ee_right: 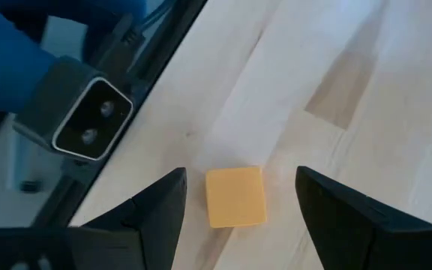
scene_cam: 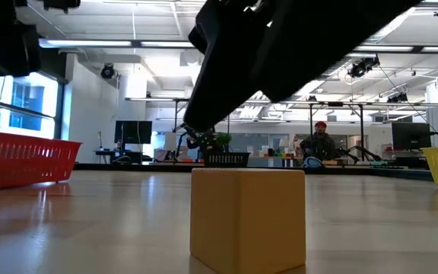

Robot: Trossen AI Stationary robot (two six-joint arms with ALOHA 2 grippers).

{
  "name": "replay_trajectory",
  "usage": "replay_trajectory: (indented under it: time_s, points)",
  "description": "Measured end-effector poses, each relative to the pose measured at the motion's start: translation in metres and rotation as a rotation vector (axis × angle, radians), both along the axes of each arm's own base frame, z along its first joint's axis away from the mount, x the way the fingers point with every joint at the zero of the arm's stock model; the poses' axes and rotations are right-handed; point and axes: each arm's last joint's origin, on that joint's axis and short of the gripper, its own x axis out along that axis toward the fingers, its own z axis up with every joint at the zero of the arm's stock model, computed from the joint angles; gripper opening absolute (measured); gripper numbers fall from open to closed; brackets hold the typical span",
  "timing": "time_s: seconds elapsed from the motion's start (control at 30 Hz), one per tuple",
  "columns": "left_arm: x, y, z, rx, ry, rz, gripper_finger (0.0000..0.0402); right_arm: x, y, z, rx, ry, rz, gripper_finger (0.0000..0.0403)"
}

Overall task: Sort & place blocks by color
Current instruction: Put the yellow block into the yellow bin

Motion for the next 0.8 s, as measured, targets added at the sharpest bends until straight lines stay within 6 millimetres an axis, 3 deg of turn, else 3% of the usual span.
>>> replay_trajectory:
  time_s: [0.3, 0.43, 0.8]
  points:
    - [0.004, -0.004, 0.005, -0.001, -0.084, -0.019, 0.0211, -0.004, 0.009, -0.008, -0.036, -0.008, 0.008, 0.0236]
    - [0.004, -0.004, 0.005, 0.014, -0.089, -0.024, 0.0211, -0.002, 0.009, -0.019, -0.073, 0.001, -0.007, 0.0236]
    - [0.004, -0.004, 0.005, 0.048, -0.094, -0.061, 0.0211, 0.002, 0.006, -0.024, -0.046, 0.013, -0.023, 0.0227]
